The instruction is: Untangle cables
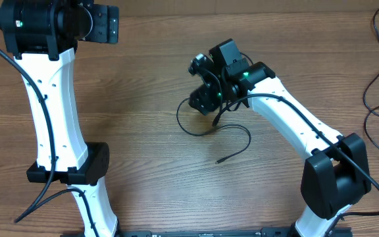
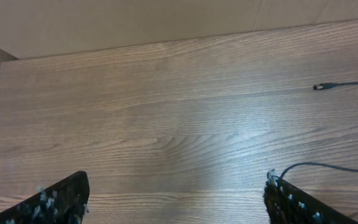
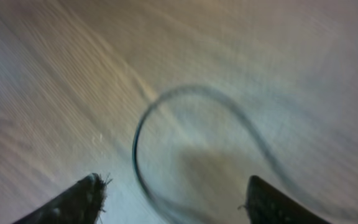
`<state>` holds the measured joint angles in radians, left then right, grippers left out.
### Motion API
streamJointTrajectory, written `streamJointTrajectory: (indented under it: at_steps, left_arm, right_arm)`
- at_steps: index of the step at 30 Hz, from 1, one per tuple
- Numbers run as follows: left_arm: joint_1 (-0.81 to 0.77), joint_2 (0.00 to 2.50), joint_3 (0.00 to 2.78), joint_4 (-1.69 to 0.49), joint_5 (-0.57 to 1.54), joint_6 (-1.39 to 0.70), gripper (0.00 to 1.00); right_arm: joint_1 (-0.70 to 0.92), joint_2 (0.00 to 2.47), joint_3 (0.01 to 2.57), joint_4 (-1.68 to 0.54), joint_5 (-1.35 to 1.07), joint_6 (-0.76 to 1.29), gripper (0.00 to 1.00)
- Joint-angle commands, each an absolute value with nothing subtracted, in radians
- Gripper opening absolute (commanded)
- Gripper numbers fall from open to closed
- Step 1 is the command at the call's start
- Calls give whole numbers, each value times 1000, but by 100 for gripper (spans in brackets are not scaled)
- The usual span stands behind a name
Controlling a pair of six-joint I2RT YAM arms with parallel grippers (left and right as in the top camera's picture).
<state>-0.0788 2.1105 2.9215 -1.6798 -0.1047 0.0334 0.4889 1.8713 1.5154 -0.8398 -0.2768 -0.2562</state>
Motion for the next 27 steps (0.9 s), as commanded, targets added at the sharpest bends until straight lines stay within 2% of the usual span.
streamJointTrajectory:
  at_steps: [1, 7, 11, 18, 22, 27]
  left_arm:
    - [-85, 2117, 2928, -1680, -102, 45, 89]
    - [-85, 2118, 2928, -1688, -79, 46, 89]
    - [-85, 2118, 2928, -1689, -77, 46, 88]
    - [-85, 2119, 2928, -1689, -77, 45, 88]
    - [-84, 2119, 2928, -1689, -77, 45, 89]
    - [-85, 2119, 2928, -1689, -76, 45, 89]
  right_arm:
    - [500, 1858, 1474, -897, -269, -305, 69]
    - [500, 1858, 1323, -909, -227, -376, 76]
    - [500, 1858, 1199, -814, -78, -382, 71]
    - [500, 1858, 1076, -612, 85, -481, 75]
    - [495, 1858, 1034, -439, 89, -515, 73]
    - [496, 1858, 1031, -385, 89, -646, 73]
